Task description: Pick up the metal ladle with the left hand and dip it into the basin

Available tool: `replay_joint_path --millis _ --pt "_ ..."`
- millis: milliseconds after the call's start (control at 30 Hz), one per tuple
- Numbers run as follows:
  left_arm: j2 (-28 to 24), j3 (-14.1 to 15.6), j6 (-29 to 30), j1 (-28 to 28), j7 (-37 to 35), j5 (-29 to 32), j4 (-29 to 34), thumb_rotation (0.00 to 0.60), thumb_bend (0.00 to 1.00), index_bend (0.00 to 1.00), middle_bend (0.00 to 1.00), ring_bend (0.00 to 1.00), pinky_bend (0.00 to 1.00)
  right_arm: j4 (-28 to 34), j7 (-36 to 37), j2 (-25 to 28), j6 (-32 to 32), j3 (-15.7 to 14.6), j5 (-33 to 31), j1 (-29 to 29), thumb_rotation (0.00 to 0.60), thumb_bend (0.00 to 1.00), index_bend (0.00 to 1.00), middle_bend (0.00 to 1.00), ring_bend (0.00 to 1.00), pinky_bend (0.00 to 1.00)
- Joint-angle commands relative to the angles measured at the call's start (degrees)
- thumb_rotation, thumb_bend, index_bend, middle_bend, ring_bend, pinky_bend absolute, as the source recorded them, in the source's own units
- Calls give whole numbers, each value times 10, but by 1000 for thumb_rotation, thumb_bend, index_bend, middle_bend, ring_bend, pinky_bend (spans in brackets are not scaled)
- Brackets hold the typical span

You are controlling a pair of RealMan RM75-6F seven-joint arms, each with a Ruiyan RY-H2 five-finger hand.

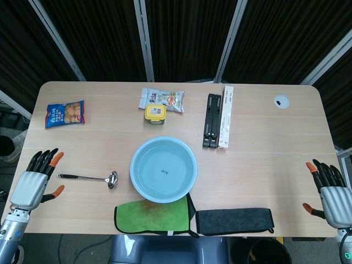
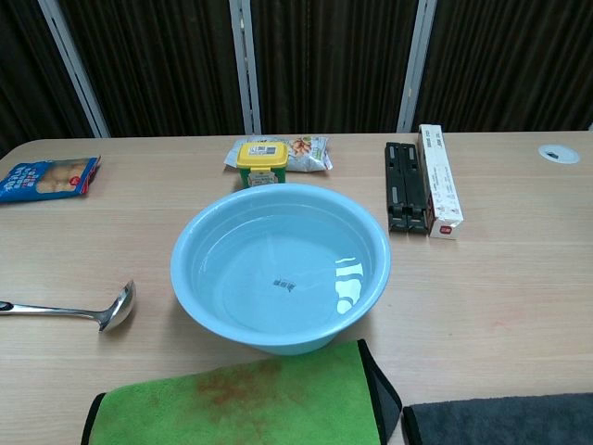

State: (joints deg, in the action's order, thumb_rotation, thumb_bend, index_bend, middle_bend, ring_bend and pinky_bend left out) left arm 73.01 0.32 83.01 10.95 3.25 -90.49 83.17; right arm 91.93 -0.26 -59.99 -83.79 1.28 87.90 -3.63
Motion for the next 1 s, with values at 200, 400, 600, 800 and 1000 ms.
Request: replay_joint_path --millis 200,400,600,800,1000 --pt "1 0 -1 -1 -1 0 0 600 233 59 0 0 0 1 1 1 1 -1 2 0 600 0 0 0 0 0" --pt "-1 1 -30 5 16 16 1 600 237 187 0 0 0 0 7 1 2 3 -4 -1 600 0 0 0 0 0" --pt "10 -8 -68 21 38 40 -22 600 239 322 0 0 0 -2 15 3 15 7 -15 -6 600 0 0 0 0 0" --pt "25 -16 -101 39 47 57 -43 600 250 441 0 0 0 -3 17 2 23 7 -18 -10 600 0 0 0 0 0" --pt "45 -23 -130 55 66 76 -60 600 264 485 0 0 0 -5 21 3 42 5 -20 -18 600 0 0 0 0 0"
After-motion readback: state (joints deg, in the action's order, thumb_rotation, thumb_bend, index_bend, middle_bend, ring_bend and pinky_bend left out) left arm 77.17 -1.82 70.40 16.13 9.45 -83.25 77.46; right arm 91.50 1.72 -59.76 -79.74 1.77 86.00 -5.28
